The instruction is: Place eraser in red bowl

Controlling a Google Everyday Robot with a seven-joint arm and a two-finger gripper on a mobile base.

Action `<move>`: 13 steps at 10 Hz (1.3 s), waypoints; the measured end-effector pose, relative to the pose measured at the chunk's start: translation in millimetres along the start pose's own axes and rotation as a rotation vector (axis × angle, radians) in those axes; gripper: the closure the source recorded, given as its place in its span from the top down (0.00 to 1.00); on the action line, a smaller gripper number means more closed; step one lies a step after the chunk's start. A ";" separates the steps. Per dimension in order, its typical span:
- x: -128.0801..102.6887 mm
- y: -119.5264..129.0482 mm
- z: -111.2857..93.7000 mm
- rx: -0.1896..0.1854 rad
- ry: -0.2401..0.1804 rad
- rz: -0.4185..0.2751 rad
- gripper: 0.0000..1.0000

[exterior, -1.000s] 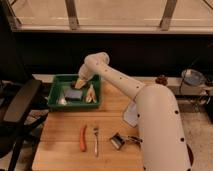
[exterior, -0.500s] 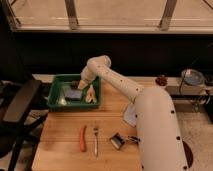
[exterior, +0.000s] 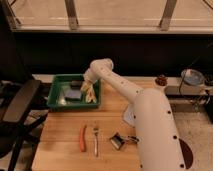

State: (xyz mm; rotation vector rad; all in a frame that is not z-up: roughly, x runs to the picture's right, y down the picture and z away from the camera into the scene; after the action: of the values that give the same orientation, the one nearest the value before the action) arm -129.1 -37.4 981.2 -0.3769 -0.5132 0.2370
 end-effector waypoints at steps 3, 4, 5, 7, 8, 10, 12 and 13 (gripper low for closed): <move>9.0 -4.3 3.4 0.010 -0.027 -0.017 0.65; 9.7 -5.4 6.3 0.012 -0.043 -0.024 0.65; 9.3 -6.0 10.1 0.013 -0.064 -0.029 0.65; 9.9 -7.7 15.1 0.013 -0.097 -0.032 0.65; 11.6 -8.4 17.4 0.011 -0.110 -0.033 0.65; 11.2 -6.7 23.8 -0.004 -0.126 -0.037 0.65; 8.5 -2.0 33.4 -0.033 -0.141 -0.041 0.65; 6.8 0.1 36.5 -0.046 -0.147 -0.045 0.64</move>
State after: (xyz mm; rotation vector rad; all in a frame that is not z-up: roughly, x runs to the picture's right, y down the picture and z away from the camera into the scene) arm -142.2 -24.7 1013.5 -0.3941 -0.6717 0.2107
